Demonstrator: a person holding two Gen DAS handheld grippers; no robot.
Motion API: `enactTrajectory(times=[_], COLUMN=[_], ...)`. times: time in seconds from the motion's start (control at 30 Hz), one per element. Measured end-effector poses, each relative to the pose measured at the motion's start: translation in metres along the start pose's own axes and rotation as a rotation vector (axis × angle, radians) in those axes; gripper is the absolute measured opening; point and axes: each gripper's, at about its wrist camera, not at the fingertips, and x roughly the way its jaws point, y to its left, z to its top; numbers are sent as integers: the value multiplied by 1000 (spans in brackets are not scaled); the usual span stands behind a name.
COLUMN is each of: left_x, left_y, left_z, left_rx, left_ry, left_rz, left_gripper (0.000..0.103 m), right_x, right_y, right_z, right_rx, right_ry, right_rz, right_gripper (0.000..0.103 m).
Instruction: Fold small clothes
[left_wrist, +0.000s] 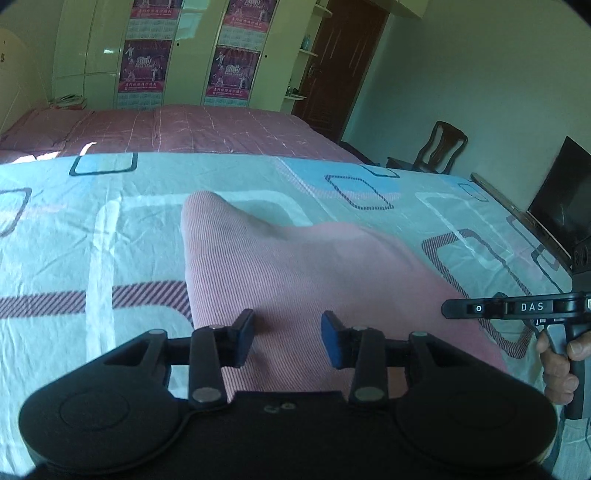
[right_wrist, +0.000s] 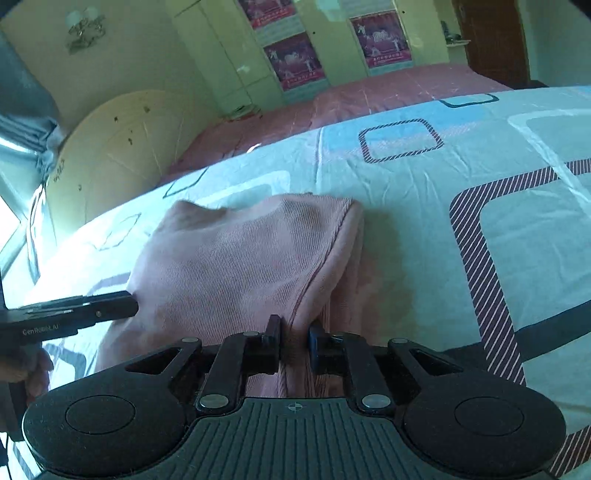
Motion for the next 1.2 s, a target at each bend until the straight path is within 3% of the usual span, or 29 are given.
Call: enactTrajectory(times=[0.17, 0.27, 0.33, 0.53, 0.57, 0.63, 0.7, 0.8, 0.87, 0.97, 1.1, 1.2], left_x=[34, 69, 75, 66, 71, 94, 97, 89, 98, 75, 16, -5], left_y=[13, 32, 39, 36, 36, 40, 40, 27, 27, 19, -8, -26], left_z=[30, 36, 35, 41, 42, 40, 48, 55, 51, 44, 20, -7], left_rx=[4, -52, -87, -38, -40, -49, -74, -12, -19, -26, -16, 13], left_ry=[-6, 84, 68, -24, -19, 75, 85, 26, 96, 49, -41, -21], left_rz=[-7, 12, -10, -21, -13, 22, 27, 77, 88, 102, 50, 22], left_gripper=[40, 39, 39, 38, 41, 42, 41, 37, 41, 42, 44, 42], right_x=[25, 40, 48, 41, 44, 57, 59, 51, 50, 46, 13, -9], right_y=[-7, -5, -9, -11, -12, -13, -16, -13, -10, -7, 16, 27], right_z=[34, 40, 38, 47, 47, 45, 42, 44, 45, 46, 36, 19], right_rx=[9, -56, -63, -78, -80, -127, -121, -115, -135, -141, -197, -184], right_ry=[-18, 11, 24, -53, -48, -1, -4, -39, -48, -36, -62, -46], right_rz=[-21, -95, -96, -93, -98, -138, -137, -149, -161, -185, -126, -72], right_gripper=[14, 14, 14, 15, 14, 14, 14, 14, 14, 14, 14, 14])
